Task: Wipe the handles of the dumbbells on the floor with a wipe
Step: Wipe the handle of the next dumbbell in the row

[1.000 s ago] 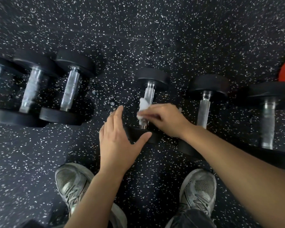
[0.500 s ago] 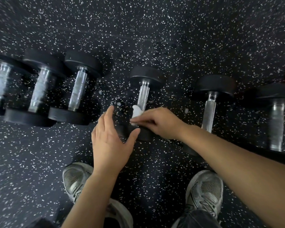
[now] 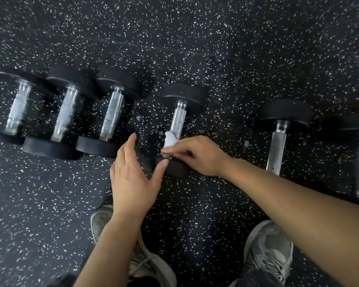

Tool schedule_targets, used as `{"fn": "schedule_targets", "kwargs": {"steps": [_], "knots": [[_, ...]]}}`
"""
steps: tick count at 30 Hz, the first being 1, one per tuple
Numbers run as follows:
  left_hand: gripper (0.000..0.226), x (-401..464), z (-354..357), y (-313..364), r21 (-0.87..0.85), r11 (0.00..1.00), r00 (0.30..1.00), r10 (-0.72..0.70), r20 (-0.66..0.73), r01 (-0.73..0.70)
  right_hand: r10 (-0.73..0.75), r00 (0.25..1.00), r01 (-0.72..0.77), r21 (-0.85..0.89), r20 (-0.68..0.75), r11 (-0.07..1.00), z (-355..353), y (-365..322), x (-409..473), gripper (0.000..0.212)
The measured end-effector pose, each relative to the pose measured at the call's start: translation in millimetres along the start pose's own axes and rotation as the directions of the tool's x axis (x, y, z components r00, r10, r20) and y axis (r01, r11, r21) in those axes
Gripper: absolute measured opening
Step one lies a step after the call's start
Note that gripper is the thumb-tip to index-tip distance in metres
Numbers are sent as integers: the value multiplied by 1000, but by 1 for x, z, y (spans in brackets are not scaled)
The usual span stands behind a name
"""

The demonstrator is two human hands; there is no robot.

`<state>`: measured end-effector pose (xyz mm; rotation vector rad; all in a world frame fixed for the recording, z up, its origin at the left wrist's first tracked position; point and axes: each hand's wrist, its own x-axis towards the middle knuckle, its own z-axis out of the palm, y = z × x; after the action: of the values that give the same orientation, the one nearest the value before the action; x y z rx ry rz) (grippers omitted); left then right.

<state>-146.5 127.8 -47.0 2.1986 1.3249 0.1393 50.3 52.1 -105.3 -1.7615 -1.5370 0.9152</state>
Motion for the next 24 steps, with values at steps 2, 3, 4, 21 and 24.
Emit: {"fn": "schedule_targets", "kwargs": {"steps": [2,3,4,21,24], "knots": [[83,0,-1,-4,-11,1000,1000,4,-6,-4,2,996,-2,-3,-91,1000,-2,-2,10,29],[80,0,-1,-6,-15,1000,1000,8,-7,-9,56,981,-52,23,-184,998,-4,0,17,30],[77,1,-1,-8,-17,1000,1000,11,-10,-11,120,952,-112,46,-283,993,-8,3,24,31],[78,1,-1,-9,-36,999,1000,-13,16,13,138,938,-169,-72,-319,983,-5,1,24,33],[88,-2,5,0,-37,999,998,6,61,-3,49,989,-62,-89,-140,994,-8,-2,6,35]]}}
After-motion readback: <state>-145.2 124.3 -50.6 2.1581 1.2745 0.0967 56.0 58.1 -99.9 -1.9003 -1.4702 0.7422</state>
